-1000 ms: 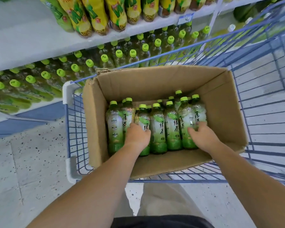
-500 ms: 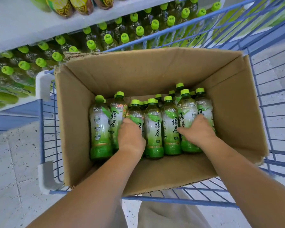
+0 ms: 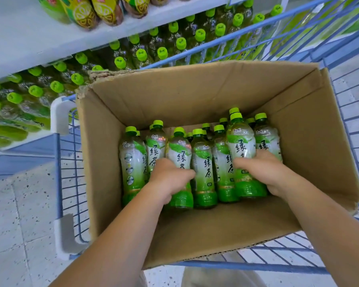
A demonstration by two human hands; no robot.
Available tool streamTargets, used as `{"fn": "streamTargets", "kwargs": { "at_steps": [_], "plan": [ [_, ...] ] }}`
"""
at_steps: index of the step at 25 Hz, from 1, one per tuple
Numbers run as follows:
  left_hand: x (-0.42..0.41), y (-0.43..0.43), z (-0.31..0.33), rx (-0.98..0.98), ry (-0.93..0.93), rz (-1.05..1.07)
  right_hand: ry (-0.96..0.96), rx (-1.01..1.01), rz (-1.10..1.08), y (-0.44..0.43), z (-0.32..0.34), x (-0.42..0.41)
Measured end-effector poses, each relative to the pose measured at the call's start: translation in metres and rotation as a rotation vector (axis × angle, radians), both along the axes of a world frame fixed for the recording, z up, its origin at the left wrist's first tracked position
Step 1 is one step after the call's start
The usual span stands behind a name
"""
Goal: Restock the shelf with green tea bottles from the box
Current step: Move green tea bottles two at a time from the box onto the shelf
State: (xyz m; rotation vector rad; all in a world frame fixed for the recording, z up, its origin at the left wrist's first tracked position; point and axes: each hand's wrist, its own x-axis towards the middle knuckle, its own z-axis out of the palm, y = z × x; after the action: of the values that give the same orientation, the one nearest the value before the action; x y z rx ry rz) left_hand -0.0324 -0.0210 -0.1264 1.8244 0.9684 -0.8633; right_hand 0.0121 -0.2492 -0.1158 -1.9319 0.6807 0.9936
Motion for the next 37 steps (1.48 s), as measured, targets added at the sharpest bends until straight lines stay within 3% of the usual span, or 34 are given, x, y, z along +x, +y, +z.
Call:
{"fn": "streamTargets", "kwargs": {
  "at_steps": [6,17,26,32,37],
  "plan": [
    [0.0,0.016,0.05,-0.243,-0.205,0.037,-0.121,0.168,-0.04,0.041,0.045,-0.018],
    [-0.004,0.148,0.18,-0.377,-0.6,0.041,-0.411,0.212,0.072,0.188,0.174,-0.024],
    [-0.026,0.347,0.2,-0.122,-0.763,0.253,-0.484,0.281,0.187,0.38,0.207,-0.022],
    [-0.043,0.464,0.178,0.082,-0.801,0.265,-0.509,0.286,0.261,0.493,0.183,-0.019],
    [-0.036,0.523,0.15,0.142,-0.846,0.27,-0.57,0.314,0.328,0.558,0.151,0.001]
  ]
}}
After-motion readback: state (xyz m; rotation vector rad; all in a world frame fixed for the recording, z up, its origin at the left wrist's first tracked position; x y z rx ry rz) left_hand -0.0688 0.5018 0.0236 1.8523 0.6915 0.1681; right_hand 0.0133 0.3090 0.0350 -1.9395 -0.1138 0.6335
